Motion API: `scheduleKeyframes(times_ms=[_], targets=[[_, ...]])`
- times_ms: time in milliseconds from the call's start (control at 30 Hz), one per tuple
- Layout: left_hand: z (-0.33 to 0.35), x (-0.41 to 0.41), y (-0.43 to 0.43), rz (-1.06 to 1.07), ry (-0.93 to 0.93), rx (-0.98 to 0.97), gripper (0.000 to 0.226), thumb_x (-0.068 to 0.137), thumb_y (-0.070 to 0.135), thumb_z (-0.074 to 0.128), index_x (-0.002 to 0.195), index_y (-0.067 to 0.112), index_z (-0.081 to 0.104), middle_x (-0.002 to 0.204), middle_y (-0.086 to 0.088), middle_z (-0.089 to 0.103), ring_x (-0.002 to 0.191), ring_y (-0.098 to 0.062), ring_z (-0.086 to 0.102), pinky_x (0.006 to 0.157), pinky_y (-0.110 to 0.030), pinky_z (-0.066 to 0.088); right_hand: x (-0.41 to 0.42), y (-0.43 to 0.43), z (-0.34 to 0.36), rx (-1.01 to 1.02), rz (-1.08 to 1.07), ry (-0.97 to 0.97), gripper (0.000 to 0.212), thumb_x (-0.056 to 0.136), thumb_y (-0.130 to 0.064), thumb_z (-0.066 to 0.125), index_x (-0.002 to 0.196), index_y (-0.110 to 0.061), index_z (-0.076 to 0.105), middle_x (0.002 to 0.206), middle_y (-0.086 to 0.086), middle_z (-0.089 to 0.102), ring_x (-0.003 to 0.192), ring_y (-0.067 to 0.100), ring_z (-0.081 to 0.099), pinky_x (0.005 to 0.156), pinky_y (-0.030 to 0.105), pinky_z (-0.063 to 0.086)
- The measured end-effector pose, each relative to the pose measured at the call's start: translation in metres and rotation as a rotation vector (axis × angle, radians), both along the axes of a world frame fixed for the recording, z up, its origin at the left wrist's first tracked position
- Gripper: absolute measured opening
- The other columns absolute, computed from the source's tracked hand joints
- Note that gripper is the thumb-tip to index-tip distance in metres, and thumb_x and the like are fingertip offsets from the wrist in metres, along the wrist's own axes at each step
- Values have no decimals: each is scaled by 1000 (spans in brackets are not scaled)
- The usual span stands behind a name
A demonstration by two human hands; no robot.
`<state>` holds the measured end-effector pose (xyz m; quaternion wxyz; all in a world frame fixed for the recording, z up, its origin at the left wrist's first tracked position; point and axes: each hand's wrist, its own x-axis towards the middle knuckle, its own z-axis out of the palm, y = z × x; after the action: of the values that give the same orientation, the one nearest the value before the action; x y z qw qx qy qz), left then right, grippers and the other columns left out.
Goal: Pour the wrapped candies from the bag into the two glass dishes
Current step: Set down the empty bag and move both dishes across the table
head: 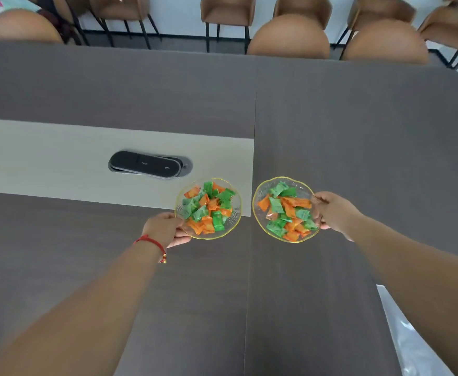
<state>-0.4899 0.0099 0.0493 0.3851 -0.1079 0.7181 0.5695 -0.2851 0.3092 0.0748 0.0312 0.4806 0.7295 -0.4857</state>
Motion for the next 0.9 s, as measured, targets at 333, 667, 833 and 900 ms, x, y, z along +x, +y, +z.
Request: scheduleKeyframes(times_ms=[333,667,833,900], targets=[[-44,-57,74,206,-69,78,7,89,-3,50,96,-1,52,86,-22,63,71,-28,65,67,-42,56,-81,27,-60,-213,-403,52,16,99,-23,44,107,-16,55,104,11,61,85,25,62,51,31,53],[-86,-98,107,236,-21,100,8,92,1,49,85,4,51,82,-20,64,71,-27,66,64,-39,54,-129,36,-98,-224,-486,34,16,99,-21,41,112,-18,50,107,15,65,69,21,67,55,31,54],[-97,-102,107,285,23,108,9,91,8,53,82,8,54,81,-17,64,68,-26,66,55,-33,59,-137,36,-105,-139,-473,14,19,99,-27,38,111,-20,51,88,2,67,55,14,67,48,24,39],[-102,-98,106,291,95,68,12,89,18,58,86,6,58,78,-16,64,65,-24,67,49,-25,58,-138,34,-107,-133,-454,40,19,99,-28,37,110,-20,51,85,-1,65,56,14,66,48,24,37]])
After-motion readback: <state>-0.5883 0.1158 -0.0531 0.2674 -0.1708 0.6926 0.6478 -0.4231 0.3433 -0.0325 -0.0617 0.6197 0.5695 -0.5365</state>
